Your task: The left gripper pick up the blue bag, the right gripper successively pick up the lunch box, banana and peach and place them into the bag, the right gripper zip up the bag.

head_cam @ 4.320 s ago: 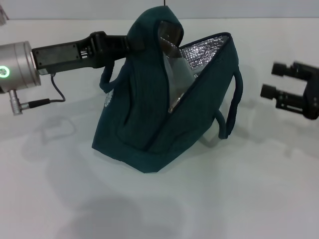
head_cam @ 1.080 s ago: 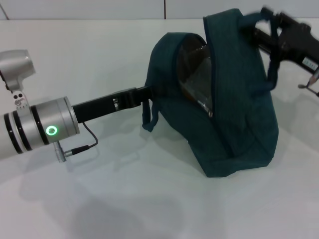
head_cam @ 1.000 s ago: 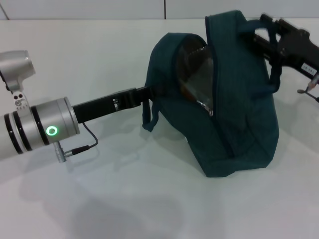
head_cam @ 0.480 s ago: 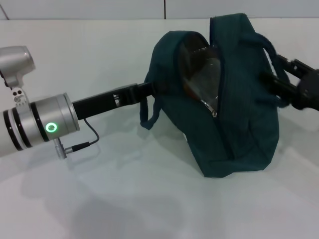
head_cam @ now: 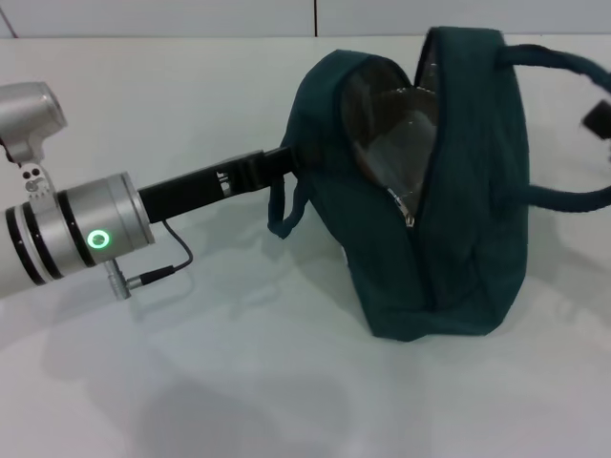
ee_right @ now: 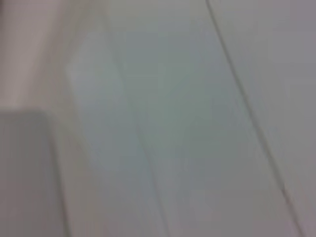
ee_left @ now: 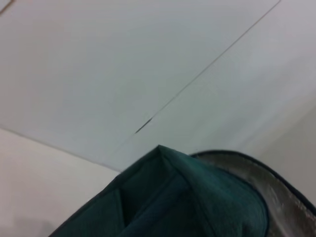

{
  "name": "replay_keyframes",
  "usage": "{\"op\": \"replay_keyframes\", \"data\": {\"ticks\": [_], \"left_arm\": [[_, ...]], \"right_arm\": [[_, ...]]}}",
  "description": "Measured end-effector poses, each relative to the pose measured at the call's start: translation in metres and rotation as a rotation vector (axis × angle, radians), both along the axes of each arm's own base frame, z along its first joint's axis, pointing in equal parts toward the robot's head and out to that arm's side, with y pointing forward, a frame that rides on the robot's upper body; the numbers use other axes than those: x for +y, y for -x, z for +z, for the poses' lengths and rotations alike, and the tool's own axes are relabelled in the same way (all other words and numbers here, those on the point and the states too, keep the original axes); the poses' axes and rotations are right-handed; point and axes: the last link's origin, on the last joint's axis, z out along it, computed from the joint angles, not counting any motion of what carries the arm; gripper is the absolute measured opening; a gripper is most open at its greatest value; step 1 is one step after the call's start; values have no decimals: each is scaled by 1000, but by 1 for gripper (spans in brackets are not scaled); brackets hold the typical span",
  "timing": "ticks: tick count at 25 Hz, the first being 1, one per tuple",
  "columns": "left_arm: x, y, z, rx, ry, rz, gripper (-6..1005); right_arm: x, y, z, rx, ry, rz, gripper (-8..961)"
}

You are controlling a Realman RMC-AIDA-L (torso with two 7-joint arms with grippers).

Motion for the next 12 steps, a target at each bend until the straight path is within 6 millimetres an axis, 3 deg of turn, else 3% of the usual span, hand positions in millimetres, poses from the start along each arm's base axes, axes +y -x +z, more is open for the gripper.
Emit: {"op": "replay_keyframes", "data": {"ticks": [4, 12], "left_arm": [[-4, -3, 0, -27, 11, -18, 43], [-8, -4, -1, -53, 25, -20, 43]], "right_arm": [[-12, 14, -5, 13, 127, 130, 659], [-17, 34, -47, -139, 524, 261, 659]]}}
